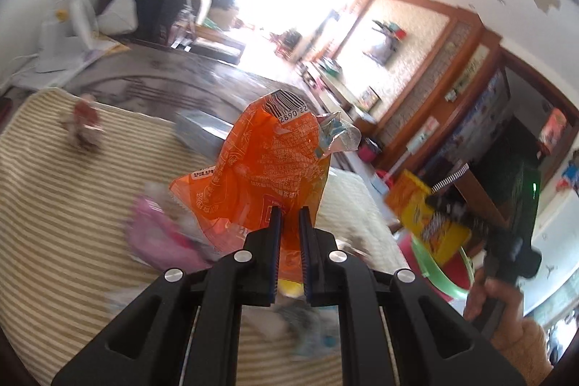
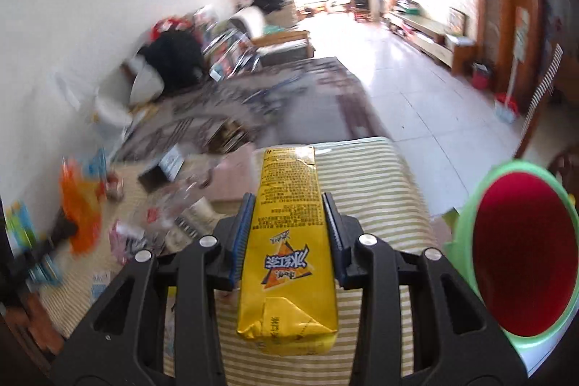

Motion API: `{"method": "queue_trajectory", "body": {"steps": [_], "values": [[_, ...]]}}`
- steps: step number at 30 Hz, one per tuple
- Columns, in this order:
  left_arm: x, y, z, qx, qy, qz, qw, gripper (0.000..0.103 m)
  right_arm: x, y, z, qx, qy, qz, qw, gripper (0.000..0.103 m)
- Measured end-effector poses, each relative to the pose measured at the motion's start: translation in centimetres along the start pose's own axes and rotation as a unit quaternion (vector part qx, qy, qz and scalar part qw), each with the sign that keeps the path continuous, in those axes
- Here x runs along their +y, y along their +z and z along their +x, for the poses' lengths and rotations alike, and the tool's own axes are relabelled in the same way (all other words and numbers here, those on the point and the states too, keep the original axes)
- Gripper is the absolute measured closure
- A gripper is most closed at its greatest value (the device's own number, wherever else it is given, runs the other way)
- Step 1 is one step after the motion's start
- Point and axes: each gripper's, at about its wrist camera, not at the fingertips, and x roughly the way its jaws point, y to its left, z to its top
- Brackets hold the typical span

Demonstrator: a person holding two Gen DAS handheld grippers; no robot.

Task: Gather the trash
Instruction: 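Carry the yellow box and orange bag over the green-rimmed red bin and release both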

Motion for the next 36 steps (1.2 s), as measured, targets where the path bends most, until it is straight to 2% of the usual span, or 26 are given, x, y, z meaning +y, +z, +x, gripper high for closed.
{"method": "queue_trajectory", "body": {"steps": [2,7,10,13,15,16,17,20,23,27,30,34,35,36], "values": [[-2.5,-0.6,1.5,0.015,-0.024,0.007,0.9996,0.095,-3.1,0.3,-1.0,-0.018,-0.041,0.019,0.999,0.067],[-8.4,-1.8,4.6,0.041,-0.072,0.031,0.9961,0.095,-10.5,-0.4,-3.1,-0.028,-0.101,0.094,0.99,0.067],[-11.3,-2.8,6.5,0.061,-0.099,0.037,0.9925,0.095,-14.8,-1.5,-3.6,-0.02,-0.124,0.146,0.981,0.067],[-14.0,-4.0,8.4,0.082,-0.113,0.053,0.9887,0.095,-17.4,-2.3,-4.2,-0.02,-0.145,0.178,0.973,0.066],[-15.7,-4.5,9.3,0.092,-0.119,0.068,0.9863,0.095,-18.8,-2.6,-4.7,-0.03,-0.153,0.208,0.966,0.053],[-16.8,-4.9,10.0,0.099,-0.121,0.08,0.9844,0.095,-19.7,-2.8,-5.5,-0.04,-0.157,0.222,0.962,0.036],[-17.4,-5.1,10.3,0.103,-0.123,0.086,0.9833,0.095,-20.4,-2.9,-6.2,-0.051,-0.16,0.23,0.959,0.025],[-19.3,-5.7,11.7,0.119,-0.135,0.105,0.9781,0.095,-21.1,-3.2,-7.9,-0.091,-0.175,0.254,0.947,0.019],[-21.8,-6.3,13.6,0.142,-0.158,0.127,0.9689,0.095,-22.4,-3.8,-9.7,-0.125,-0.197,0.276,0.933,0.013],[-25.5,-7.0,15.7,0.16,-0.182,0.162,0.9566,0.095,-24.0,-4.7,-12.4,-0.178,-0.241,0.312,0.902,0.01],[-27.7,-7.5,17.2,0.171,-0.194,0.181,0.9488,0.095,-25.1,-5.5,-13.7,-0.203,-0.264,0.338,0.88,0.009],[-29.4,-8.1,19.1,0.193,-0.203,0.193,0.9405,0.094,-26.1,-5.7,-14.2,-0.212,-0.272,0.354,0.869,0.008],[-29.7,-8.2,19.5,0.197,-0.203,0.194,0.9396,0.086,-26.1,-5.7,-14.2,-0.214,-0.274,0.353,0.869,0.008],[-29.8,-8.3,19.8,0.199,-0.199,0.194,0.9396,0.067,-25.9,-5.6,-14.3,-0.215,-0.276,0.351,0.869,0.008]]}}
